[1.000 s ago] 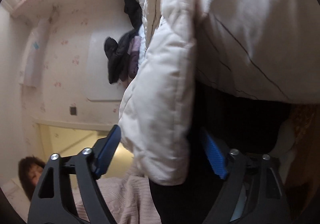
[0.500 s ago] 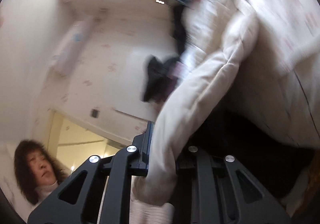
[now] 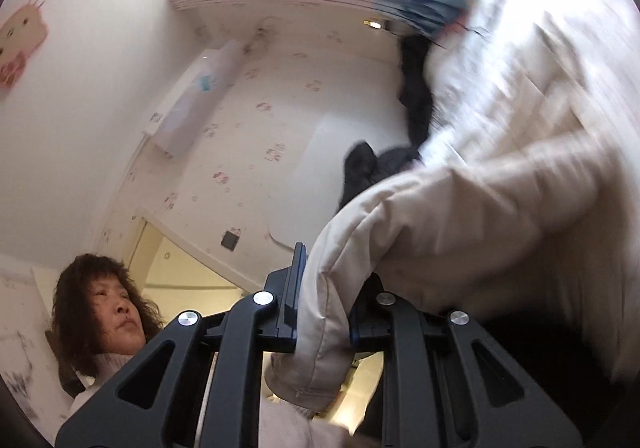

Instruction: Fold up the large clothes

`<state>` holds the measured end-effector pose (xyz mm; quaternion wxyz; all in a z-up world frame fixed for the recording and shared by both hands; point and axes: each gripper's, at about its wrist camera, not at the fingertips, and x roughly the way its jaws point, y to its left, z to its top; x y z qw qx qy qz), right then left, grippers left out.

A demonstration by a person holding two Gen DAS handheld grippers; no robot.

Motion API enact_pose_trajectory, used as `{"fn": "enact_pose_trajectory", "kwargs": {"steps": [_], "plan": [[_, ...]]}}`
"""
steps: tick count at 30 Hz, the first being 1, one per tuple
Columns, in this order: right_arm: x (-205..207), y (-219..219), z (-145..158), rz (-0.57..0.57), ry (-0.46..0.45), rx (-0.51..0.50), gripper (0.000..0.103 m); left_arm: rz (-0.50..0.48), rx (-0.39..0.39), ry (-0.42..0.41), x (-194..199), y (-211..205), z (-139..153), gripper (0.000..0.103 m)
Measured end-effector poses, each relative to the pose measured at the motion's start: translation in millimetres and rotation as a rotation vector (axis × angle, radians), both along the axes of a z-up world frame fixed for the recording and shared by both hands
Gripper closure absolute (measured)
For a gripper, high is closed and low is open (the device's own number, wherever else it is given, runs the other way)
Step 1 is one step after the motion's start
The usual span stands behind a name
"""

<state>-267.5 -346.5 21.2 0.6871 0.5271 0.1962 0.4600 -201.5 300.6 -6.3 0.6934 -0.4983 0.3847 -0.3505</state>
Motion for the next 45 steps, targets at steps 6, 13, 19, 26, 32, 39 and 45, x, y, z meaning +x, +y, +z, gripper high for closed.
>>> {"fn": "enact_pose_trajectory", "kwargs": {"steps": [6, 13, 19, 26, 32, 39, 45], "plan": [[133, -16, 31, -0.144, 0.027, -0.003, 0.086, 0.083, 0.006, -0.103, 129, -26, 50, 0.087], [261, -39, -39, -0.323, 0.295, -0.072, 0.086, 0.2, 0.045, 0.02, 277, -51, 3, 0.086], [311, -45, -118, -0.383, 0.507, -0.167, 0.086, 0.258, 0.134, 0.182, 343, -69, -92, 0.08], [300, -58, -127, -0.372, 0.5, -0.048, 0.048, 0.19, 0.043, 0.236, 359, -64, -98, 0.027], [275, -38, -36, -0.476, 0.315, -0.3, 0.011, 0.288, -0.068, 0.083, 334, -35, -12, 0.007], [328, 169, -35, -0.145, 0.159, -1.284, 0.011, -0.27, 0.495, -0.223, 287, -227, 19, 0.007], [414, 184, -122, -0.175, 0.388, -1.42, 0.009, -0.221, 0.697, -0.076, 354, -302, -51, 0.007]]}}
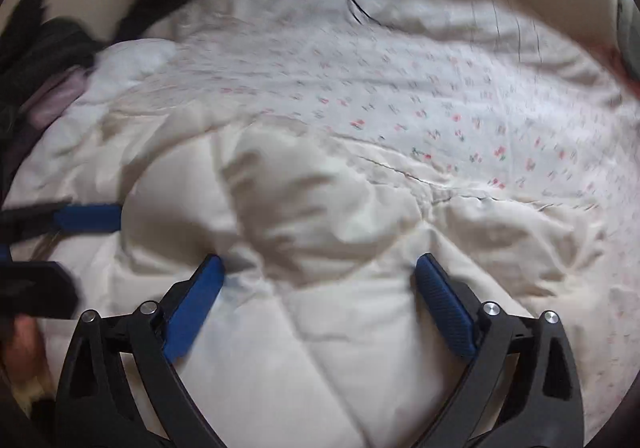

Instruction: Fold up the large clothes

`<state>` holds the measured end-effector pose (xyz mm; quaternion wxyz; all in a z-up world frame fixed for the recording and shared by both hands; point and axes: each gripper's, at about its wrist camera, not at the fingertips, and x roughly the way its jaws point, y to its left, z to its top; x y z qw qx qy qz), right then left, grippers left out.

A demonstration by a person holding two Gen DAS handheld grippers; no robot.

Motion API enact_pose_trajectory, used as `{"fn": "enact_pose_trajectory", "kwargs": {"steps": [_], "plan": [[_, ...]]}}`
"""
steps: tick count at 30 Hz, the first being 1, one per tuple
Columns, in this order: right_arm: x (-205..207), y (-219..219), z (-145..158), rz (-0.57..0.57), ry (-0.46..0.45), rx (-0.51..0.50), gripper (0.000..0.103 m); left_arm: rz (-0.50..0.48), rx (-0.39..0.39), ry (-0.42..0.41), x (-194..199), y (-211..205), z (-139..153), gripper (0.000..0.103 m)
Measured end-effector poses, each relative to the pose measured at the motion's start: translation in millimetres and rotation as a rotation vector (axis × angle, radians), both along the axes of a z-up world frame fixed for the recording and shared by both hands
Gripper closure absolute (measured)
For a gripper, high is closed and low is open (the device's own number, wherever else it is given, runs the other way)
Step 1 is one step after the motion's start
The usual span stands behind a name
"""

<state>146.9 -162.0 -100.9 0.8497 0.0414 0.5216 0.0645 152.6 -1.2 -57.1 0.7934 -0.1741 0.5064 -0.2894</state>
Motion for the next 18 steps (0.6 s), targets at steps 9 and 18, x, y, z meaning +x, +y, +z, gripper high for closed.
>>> {"fn": "enact_pose_trajectory", "kwargs": {"steps": [9, 18], "plan": [[32, -37, 11, -0.133, -0.049, 0.111, 0.009, 0.16, -0.032, -0.021, 37, 29, 22, 0.007], [68, -51, -43, -0.161, 0.079, 0.12, 0.006, 0.199, 0.156, -0.019, 72, 25, -48, 0.007]]}}
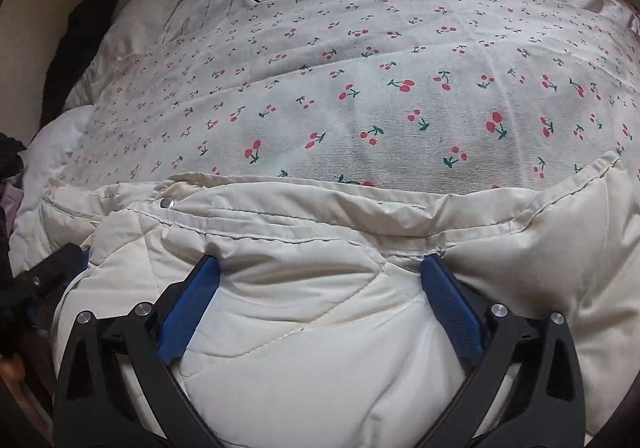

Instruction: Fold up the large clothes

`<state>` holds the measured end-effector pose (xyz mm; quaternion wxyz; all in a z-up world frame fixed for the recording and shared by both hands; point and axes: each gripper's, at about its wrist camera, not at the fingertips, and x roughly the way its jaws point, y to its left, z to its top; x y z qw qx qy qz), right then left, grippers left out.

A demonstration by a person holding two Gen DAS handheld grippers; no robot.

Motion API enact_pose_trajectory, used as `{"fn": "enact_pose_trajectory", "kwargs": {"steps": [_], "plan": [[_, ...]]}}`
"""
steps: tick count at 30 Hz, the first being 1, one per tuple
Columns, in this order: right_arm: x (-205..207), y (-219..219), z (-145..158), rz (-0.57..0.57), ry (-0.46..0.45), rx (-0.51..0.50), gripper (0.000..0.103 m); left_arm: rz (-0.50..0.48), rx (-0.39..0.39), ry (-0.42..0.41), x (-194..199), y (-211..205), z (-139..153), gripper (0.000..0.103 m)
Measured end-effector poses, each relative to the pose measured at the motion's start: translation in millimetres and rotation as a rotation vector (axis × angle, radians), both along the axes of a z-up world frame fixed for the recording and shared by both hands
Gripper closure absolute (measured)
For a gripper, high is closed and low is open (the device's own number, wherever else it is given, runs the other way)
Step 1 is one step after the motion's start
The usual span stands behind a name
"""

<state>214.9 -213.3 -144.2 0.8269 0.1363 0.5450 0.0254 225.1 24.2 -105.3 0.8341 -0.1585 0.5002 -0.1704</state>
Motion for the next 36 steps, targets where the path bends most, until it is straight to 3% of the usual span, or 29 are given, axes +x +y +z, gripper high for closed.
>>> {"fn": "enact_pose_trajectory", "kwargs": {"steps": [1, 3, 5, 8, 11, 15, 18, 22, 27, 30, 32, 33, 34, 35, 36], "plan": [[-2, -6, 7, 0.021, 0.02, 0.038, 0.006, -0.016, -0.006, 0.01, 0, 1, 2, 0.007], [-20, -21, 34, 0.025, 0.017, 0.149, 0.006, -0.025, -0.097, 0.039, -10, 22, 18, 0.007], [-66, -44, 79, 0.029, -0.077, 0.281, 0.006, -0.004, -0.204, 0.01, -37, 57, 48, 0.007], [-159, -82, 120, 0.016, -0.147, 0.364, 0.006, 0.001, -0.233, -0.084, -108, 114, 95, 0.007], [-257, -126, 108, -0.115, -0.106, 0.447, 0.006, 0.037, -0.284, -0.082, -179, 169, 103, 0.007], [-321, -153, 50, -0.242, -0.011, 0.687, 0.006, 0.119, -0.395, 0.008, -246, 217, 73, 0.007], [-324, -150, 23, -0.279, -0.011, 0.884, 0.006, 0.189, -0.519, 0.125, -264, 226, 35, 0.007], [-298, -139, 12, -0.274, -0.009, 0.973, 0.006, 0.202, -0.607, 0.18, -261, 213, 12, 0.007], [-273, -128, 4, -0.27, 0.022, 0.929, 0.006, 0.207, -0.592, 0.205, -231, 186, -2, 0.007], [-266, -129, 2, -0.296, -0.007, 0.96, 0.006, 0.255, -0.59, 0.225, -219, 181, -10, 0.007], [-259, -123, 6, -0.258, -0.027, 0.917, 0.006, 0.273, -0.574, 0.218, -218, 179, -11, 0.007], [-257, -120, 5, -0.254, -0.03, 0.884, 0.01, 0.271, -0.543, 0.219, -217, 176, -12, 0.008], [-258, -119, 3, -0.258, -0.027, 0.865, 0.029, 0.278, -0.509, 0.227, -216, 175, -16, 0.015], [-257, -120, -1, -0.277, -0.025, 0.844, 0.043, 0.286, -0.493, 0.241, -215, 175, -21, 0.028], [-258, -124, -4, -0.296, -0.044, 0.865, 0.057, 0.292, -0.498, 0.261, -215, 175, -28, 0.033]]}}
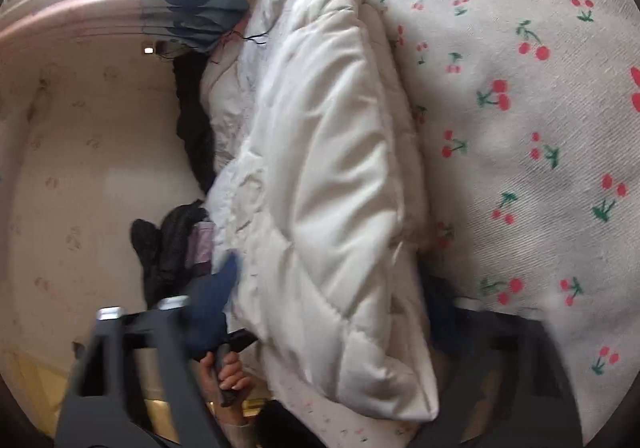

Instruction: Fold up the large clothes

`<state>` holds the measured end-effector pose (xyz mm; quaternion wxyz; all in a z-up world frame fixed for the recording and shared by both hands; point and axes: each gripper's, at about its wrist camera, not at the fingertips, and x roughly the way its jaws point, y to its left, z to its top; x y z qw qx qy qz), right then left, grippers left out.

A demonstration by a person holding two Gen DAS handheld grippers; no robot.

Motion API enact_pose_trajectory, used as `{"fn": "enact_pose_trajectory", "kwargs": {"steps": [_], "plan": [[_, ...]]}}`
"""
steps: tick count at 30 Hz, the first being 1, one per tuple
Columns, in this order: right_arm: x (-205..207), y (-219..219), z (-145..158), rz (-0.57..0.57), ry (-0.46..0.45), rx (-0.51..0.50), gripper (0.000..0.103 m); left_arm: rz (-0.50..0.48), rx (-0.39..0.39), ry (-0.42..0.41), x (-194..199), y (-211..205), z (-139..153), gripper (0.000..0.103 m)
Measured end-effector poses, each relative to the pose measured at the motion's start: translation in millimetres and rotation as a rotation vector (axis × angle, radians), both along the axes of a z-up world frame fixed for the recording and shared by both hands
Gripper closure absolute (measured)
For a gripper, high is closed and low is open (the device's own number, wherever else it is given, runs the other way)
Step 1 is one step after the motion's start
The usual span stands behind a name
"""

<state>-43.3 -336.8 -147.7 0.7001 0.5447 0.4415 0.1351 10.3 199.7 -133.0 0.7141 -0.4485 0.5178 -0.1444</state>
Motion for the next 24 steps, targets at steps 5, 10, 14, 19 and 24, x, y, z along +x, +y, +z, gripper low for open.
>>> {"fn": "enact_pose_trajectory", "kwargs": {"steps": [5, 10, 14, 19, 24], "plan": [[-2, 11, 36, -0.001, -0.127, -0.053, 0.071, -0.033, 0.007, -0.073, -8, -8, 30, 0.061], [-30, 17, 103, 0.02, -0.253, -0.105, 0.074, -0.101, -0.011, -0.176, -34, -19, 83, 0.067], [-87, 13, 108, 0.043, -0.235, -0.182, 0.074, -0.165, 0.005, -0.175, -75, -27, 87, 0.066], [-138, -21, 33, -0.011, 0.028, -0.106, 0.056, -0.198, 0.024, 0.001, -107, -16, 35, 0.05], [-164, -29, 120, -0.13, -0.14, -0.423, 0.049, -0.023, 0.295, -0.151, -154, 31, 98, 0.032]]}}
